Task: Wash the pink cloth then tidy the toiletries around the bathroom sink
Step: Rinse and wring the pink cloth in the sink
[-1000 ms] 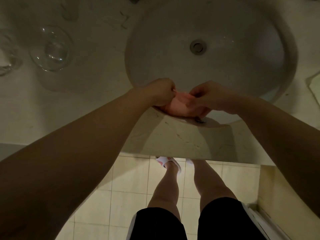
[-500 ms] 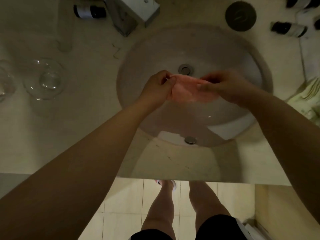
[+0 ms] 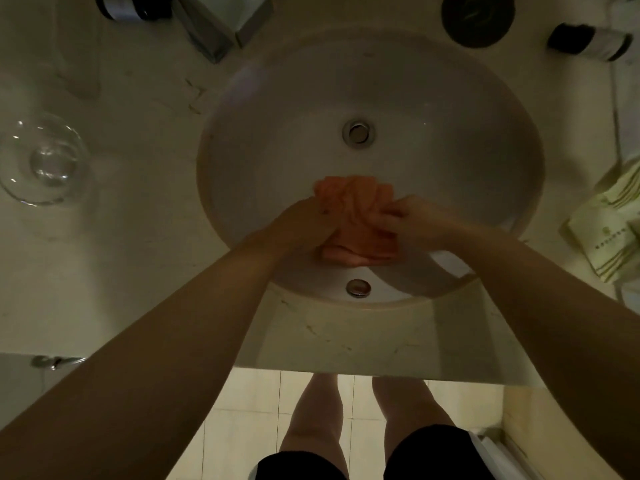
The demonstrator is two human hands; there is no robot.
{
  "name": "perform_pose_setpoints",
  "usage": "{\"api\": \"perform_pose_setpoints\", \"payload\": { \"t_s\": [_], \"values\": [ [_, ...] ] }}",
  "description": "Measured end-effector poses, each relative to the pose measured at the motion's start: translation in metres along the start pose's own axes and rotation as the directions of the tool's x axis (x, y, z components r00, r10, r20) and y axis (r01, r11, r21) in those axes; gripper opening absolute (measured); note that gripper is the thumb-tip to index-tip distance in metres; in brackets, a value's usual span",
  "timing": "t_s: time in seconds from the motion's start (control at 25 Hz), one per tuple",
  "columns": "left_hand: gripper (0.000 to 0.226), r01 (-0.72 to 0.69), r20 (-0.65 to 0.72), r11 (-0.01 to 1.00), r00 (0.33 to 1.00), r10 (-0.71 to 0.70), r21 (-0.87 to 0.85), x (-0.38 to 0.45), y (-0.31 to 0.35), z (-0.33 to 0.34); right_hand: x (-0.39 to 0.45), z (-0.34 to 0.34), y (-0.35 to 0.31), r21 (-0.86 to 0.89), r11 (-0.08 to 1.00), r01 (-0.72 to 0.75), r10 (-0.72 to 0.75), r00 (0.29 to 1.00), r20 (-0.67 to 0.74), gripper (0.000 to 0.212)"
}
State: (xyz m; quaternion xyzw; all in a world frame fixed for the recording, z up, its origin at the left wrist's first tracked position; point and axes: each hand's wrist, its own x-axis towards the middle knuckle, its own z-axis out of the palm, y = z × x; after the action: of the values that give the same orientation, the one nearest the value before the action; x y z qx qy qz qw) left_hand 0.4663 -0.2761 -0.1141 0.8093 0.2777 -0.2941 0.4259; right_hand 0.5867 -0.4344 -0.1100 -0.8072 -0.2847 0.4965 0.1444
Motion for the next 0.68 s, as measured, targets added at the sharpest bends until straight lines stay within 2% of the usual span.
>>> {"api": "perform_pose_setpoints", "payload": {
  "t_s": [0.12,0.2,0.32,0.44,0.56,0.68],
  "values": [
    [0.031,-0.069,-0.243,0.998,0.968,0.066,-0.004,0.017,-0.007,0.003,0.021,-0.006,0.011,0.041,0.999,0.000,0.010,0.965,-0.261,0.026],
    [0.036,-0.073,-0.264,0.995,0.961,0.088,0.067,0.030,-0.009,0.005,0.034,-0.006,0.013,0.051,0.998,-0.048,0.062,0.942,-0.329,0.030],
    [0.054,0.033,-0.366,0.997,0.930,-0.004,0.074,0.047,-0.007,0.011,0.051,-0.002,0.012,0.160,0.976,-0.145,0.187,0.938,-0.293,0.047],
    [0.067,0.089,-0.307,0.996,0.948,-0.081,0.012,0.061,-0.006,0.008,0.061,-0.001,0.008,0.211,0.964,-0.161,0.205,0.957,-0.206,0.049],
    [0.046,0.069,-0.262,0.997,0.963,-0.057,0.035,0.070,-0.006,0.001,0.063,-0.005,0.003,0.145,0.974,-0.176,0.195,0.972,-0.131,0.036],
    [0.029,0.009,-0.189,0.998,0.982,0.004,0.066,0.073,-0.011,-0.009,0.061,-0.018,0.002,0.284,0.948,-0.146,0.175,0.982,-0.077,0.020]
  ]
}}
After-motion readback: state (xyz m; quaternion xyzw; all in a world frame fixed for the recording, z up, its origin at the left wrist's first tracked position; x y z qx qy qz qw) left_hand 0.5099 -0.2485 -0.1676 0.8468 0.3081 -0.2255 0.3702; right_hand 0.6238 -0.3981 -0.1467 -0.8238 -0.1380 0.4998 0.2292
